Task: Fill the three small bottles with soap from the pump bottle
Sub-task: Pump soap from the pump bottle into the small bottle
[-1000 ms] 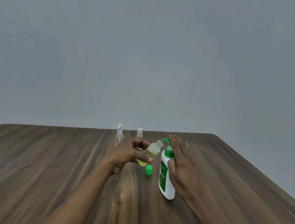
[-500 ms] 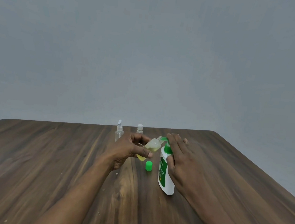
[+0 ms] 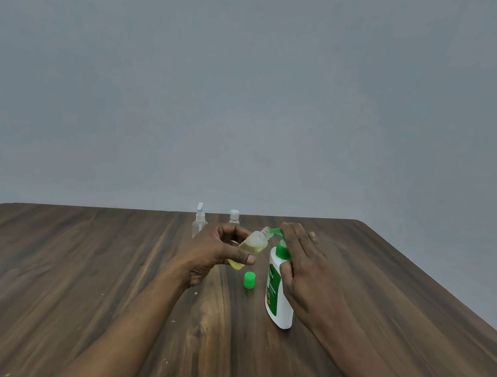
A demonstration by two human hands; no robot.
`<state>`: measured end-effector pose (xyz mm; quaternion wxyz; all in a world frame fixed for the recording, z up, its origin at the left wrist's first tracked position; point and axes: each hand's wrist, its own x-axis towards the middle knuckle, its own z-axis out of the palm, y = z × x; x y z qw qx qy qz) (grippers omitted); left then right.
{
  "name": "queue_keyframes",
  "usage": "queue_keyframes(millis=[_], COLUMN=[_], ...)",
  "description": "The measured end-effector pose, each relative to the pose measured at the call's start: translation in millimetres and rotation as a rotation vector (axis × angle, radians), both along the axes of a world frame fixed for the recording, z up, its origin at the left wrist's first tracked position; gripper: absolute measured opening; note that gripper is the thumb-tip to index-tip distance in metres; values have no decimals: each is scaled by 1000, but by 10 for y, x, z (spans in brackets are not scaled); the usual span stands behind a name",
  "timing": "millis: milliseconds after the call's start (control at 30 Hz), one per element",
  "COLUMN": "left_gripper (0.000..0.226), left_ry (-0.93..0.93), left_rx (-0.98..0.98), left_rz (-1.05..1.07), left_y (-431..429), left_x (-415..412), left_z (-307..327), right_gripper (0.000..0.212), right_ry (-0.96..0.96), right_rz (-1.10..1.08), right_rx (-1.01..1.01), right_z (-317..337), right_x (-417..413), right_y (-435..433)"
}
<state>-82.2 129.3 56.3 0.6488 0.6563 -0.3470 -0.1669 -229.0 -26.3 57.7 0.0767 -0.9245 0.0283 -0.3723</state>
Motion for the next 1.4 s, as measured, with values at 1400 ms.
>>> queue_keyframes(millis=[1400], left_gripper=[37], left_ry=[-4], left_rx=[17], left_rz=[19], left_y=[-32], left_x=[-16], left_z=[-18], right_gripper=[51], right_ry=[47], right_rz=[14], right_rx=[-55], right_z=[28], right_x=[-25], right_y=[6])
